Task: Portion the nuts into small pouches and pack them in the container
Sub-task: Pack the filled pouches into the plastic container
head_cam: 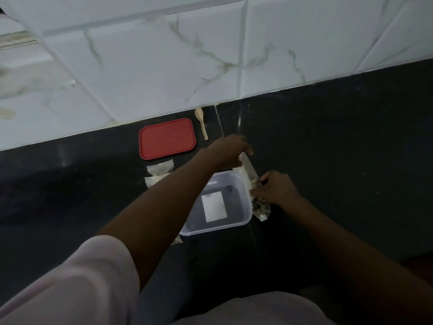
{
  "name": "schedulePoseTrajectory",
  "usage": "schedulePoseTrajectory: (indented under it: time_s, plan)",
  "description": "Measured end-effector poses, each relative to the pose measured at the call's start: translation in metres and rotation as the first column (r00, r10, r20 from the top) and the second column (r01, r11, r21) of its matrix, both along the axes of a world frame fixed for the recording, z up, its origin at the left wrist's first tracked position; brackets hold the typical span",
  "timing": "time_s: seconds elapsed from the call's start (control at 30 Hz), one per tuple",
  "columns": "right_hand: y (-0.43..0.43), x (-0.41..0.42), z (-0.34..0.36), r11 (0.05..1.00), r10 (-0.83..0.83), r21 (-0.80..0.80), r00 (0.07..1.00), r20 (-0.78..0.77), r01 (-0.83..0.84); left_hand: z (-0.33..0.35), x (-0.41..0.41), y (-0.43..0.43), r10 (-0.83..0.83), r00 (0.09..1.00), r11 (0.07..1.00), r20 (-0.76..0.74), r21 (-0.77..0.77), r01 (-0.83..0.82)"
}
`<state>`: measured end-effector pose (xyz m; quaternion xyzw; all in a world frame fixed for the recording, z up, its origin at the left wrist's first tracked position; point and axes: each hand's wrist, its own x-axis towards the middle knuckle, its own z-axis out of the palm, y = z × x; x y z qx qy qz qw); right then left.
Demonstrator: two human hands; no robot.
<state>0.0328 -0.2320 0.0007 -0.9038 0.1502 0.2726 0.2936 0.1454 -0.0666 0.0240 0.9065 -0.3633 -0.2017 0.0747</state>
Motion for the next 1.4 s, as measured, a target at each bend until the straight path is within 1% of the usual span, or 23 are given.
schedulePoseTrajectory:
  time_s: [0.07,0.13,0.27,0.37,0.43,0.47,0.53,0.57,0.6,0.67,0.7,0.77,0.83,0.87,0.9,0.93,1.0,1.07,1.17,1.27,1.37,1.4]
  plan:
    - [-0.001,0.002,-0.002,1.000,-0.008,-0.004,1.000,-0.015,0.008,-0.004,0.001,-0.007,-0.098,0.994,0.989,0.047,0.115,0.092]
    - [-0.001,0.005,-0.005,0.999,-0.029,0.019,0.999,-0.024,0.029,-0.006,0.003,-0.010,-0.150,0.987,0.970,0.061,0.203,0.135]
    - [-0.004,0.012,-0.006,0.996,-0.062,0.063,0.998,0.005,0.062,-0.009,0.010,-0.009,-0.194,0.980,0.953,0.052,0.246,0.175]
    - [-0.009,0.016,-0.002,0.986,-0.133,0.111,0.987,0.087,0.124,-0.009,0.016,-0.001,-0.196,0.976,0.943,0.094,0.291,0.162]
    - [-0.014,0.021,0.002,0.964,-0.230,0.173,0.961,0.156,0.203,-0.005,0.022,0.007,-0.132,0.987,0.964,0.093,0.246,0.106]
    - [-0.016,0.023,0.005,0.943,-0.284,0.229,0.943,0.175,0.242,0.000,0.025,0.012,-0.073,0.995,0.980,0.062,0.187,0.061]
    - [-0.018,0.027,0.015,0.886,-0.383,0.353,0.905,0.186,0.303,0.013,0.031,0.023,0.075,0.996,0.997,-0.051,0.022,-0.074]
    - [-0.017,0.030,0.020,0.861,-0.414,0.403,0.889,0.198,0.311,0.021,0.033,0.029,0.145,0.983,0.987,-0.110,-0.053,-0.152]
    - [-0.016,0.033,0.027,0.840,-0.431,0.448,0.878,0.207,0.306,0.030,0.033,0.036,0.211,0.965,0.964,-0.159,-0.131,-0.232]
    - [-0.012,0.037,0.039,0.793,-0.447,0.534,0.875,0.185,0.292,0.047,0.030,0.051,0.333,0.920,0.887,-0.207,-0.261,-0.380]
    - [-0.009,0.039,0.044,0.764,-0.449,0.578,0.879,0.159,0.285,0.055,0.026,0.058,0.391,0.888,0.834,-0.241,-0.317,-0.453]
    - [-0.006,0.038,0.053,0.699,-0.431,0.667,0.896,0.108,0.256,0.065,0.014,0.077,0.479,0.793,0.687,-0.377,-0.402,-0.606]
    - [-0.003,0.032,0.060,0.624,-0.407,0.752,0.910,0.081,0.212,0.069,-0.004,0.101,0.527,0.710,0.562,-0.468,-0.435,-0.704]
    - [0.000,0.028,0.063,0.585,-0.404,0.785,0.912,0.066,0.202,0.069,-0.017,0.114,0.557,0.673,0.521,-0.487,-0.427,-0.739]
    - [0.002,0.025,0.064,0.562,-0.403,0.803,0.913,0.059,0.196,0.067,-0.031,0.127,0.595,0.645,0.501,-0.478,-0.406,-0.764]
    - [0.005,0.020,0.065,0.561,-0.401,0.805,0.914,0.061,0.193,0.063,-0.047,0.138,0.638,0.624,0.500,-0.451,-0.374,-0.781]
    - [0.013,0.014,0.064,0.627,-0.376,0.760,0.921,0.106,0.169,0.058,-0.078,0.153,0.708,0.592,0.515,-0.386,-0.291,-0.806]
    - [0.021,0.008,0.062,0.739,-0.318,0.664,0.929,0.190,0.117,0.053,-0.104,0.159,0.745,0.568,0.519,-0.350,-0.230,-0.823]
    - [0.030,0.001,0.064,0.874,-0.212,0.485,0.926,0.312,0.036,0.045,-0.128,0.161,0.776,0.542,0.498,-0.321,-0.216,-0.840]
    - [0.037,-0.005,0.069,0.943,-0.118,0.331,0.907,0.405,-0.025,0.042,-0.140,0.159,0.786,0.541,0.486,-0.299,-0.241,-0.840]
    - [0.042,-0.009,0.073,0.976,-0.054,0.212,0.884,0.465,-0.052,0.043,-0.144,0.157,0.806,0.499,0.413,-0.317,-0.301,-0.859]
    - [0.044,-0.011,0.073,0.982,-0.034,0.179,0.878,0.478,-0.060,0.044,-0.145,0.155,0.810,0.496,0.404,-0.312,-0.316,-0.858]
